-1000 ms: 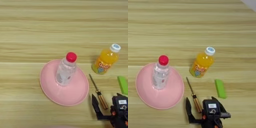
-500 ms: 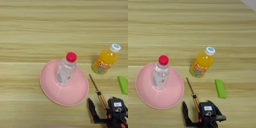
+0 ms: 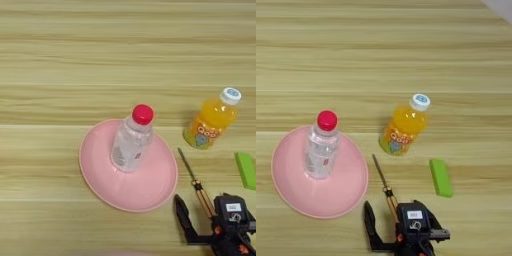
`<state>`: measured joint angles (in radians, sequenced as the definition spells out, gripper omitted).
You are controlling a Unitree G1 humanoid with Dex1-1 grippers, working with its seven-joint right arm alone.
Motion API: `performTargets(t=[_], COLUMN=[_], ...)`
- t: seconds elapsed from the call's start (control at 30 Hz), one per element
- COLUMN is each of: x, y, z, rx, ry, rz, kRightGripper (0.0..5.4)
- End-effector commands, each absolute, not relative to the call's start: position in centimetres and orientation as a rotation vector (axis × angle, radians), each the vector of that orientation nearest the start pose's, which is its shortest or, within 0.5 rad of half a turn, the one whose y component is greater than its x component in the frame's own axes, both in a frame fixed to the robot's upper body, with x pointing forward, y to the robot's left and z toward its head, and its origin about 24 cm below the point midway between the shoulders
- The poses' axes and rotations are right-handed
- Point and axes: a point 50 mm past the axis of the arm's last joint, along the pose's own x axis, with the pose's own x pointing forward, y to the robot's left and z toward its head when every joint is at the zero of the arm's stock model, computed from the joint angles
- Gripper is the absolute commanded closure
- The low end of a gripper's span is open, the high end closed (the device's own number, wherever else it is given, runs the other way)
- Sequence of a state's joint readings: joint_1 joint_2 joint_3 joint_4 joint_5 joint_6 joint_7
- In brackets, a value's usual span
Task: Move the objects on the table
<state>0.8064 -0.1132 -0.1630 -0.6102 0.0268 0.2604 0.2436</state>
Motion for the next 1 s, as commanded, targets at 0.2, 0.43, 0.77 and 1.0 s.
performTargets(t=[0.2, 0.43, 0.77, 1.0], x=[8.3, 7.9, 7.3, 7.2], y=[-21.8, -22.1, -22.6, -22.7], z=[2.8, 2.3, 1.7, 1.5], rx=[-0.125, -0.137, -0.127, -0.127], ry=[0.490, 0.545, 0.626, 0.648], rz=[-0.067, -0.094, -0.123, -0.127], kRightGripper=[0.01, 0.01, 0.01, 0.31])
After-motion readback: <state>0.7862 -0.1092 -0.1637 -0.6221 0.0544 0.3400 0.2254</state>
